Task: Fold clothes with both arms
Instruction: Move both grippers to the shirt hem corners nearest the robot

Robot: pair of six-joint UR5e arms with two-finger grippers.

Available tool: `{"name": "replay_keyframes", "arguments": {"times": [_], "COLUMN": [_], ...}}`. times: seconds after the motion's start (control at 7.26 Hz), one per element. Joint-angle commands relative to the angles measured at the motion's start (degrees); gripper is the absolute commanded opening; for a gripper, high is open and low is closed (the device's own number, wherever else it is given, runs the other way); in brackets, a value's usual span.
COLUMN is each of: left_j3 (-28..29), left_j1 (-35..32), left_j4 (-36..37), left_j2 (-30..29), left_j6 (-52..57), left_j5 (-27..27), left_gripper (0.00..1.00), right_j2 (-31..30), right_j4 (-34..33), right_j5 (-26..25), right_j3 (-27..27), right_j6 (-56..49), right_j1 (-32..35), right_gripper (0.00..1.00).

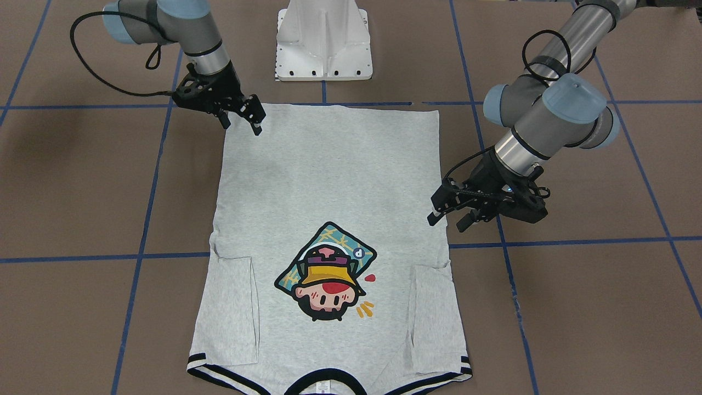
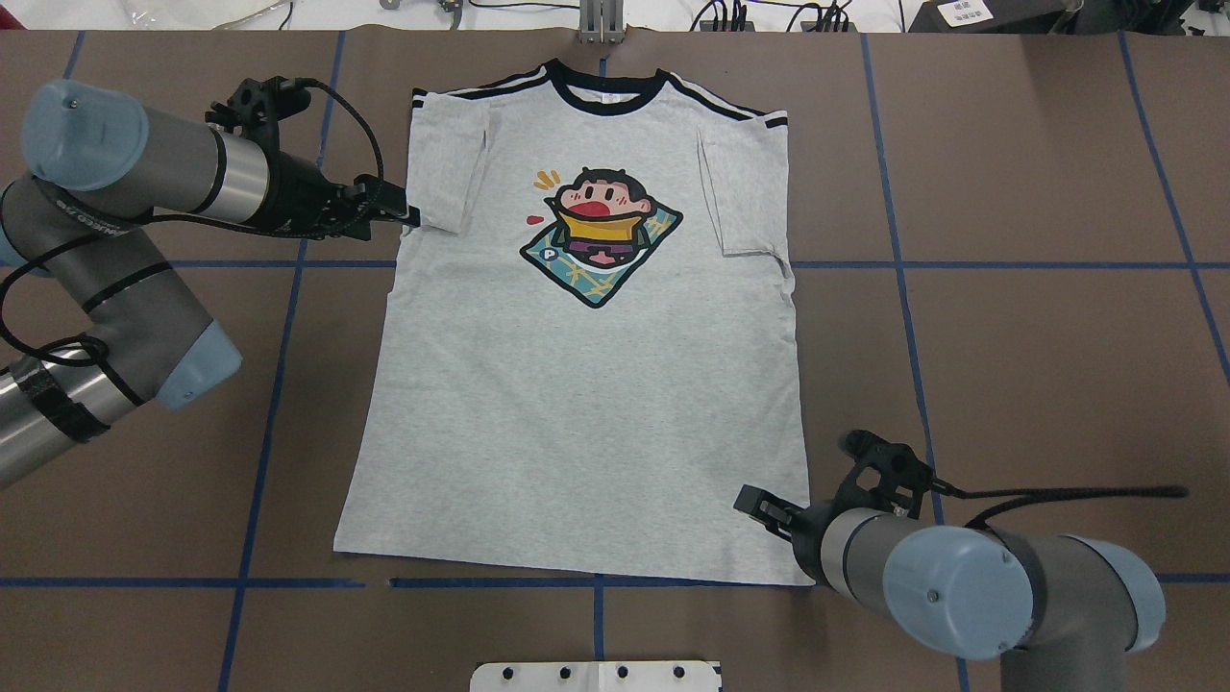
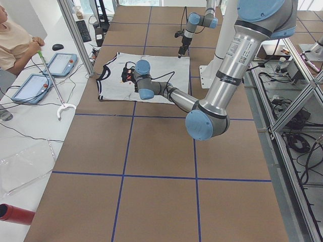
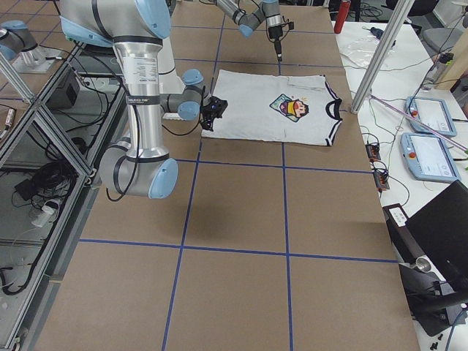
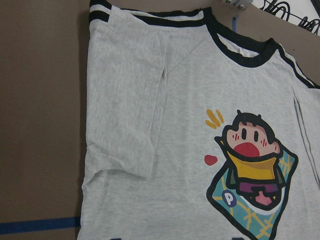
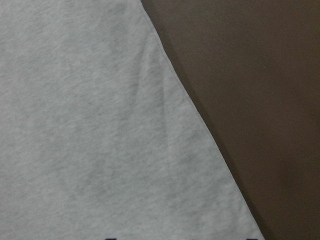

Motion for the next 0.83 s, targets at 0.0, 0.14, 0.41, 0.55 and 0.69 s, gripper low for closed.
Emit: {"name": "replay_keyframes", "arguments": {"times": [0.0,0.14,0.41,0.55,0.69], "left_j3": [-1.82,-2.09,-2.09,-1.83,-1.74], "left_j1": [-0.05,-0.05,0.04,0.04,0.04], "left_j4": [-0.02,-0.02,-0.02,-0.02,-0.02], "left_j2": [1.73,1.83,2.35,2.36,2.36], "left_j6": [-0.03,-0.03,0.06,0.06,0.14], "left_j5": [-0.28,-0.28,-0.28,-0.28,-0.36], "left_gripper": [0.84,0.84,0.84,0.84,0.84], "right_j2": [-1.84,-1.93,-2.11,-2.11,-2.11], "right_j4": [-0.45,-0.45,-0.45,-0.36,-0.28], "right_j5": [-2.24,-2.24,-1.89,-1.80,-1.71], "right_j3": [1.10,0.14,-0.22,-0.31,-0.49], "right_j6": [4.45,6.45,6.82,7.17,7.53], "right_j1": [-3.30,-3.30,-3.39,-3.47,-3.82], "right_gripper": [0.87,0.86,0.85,0.83,0.81]}}
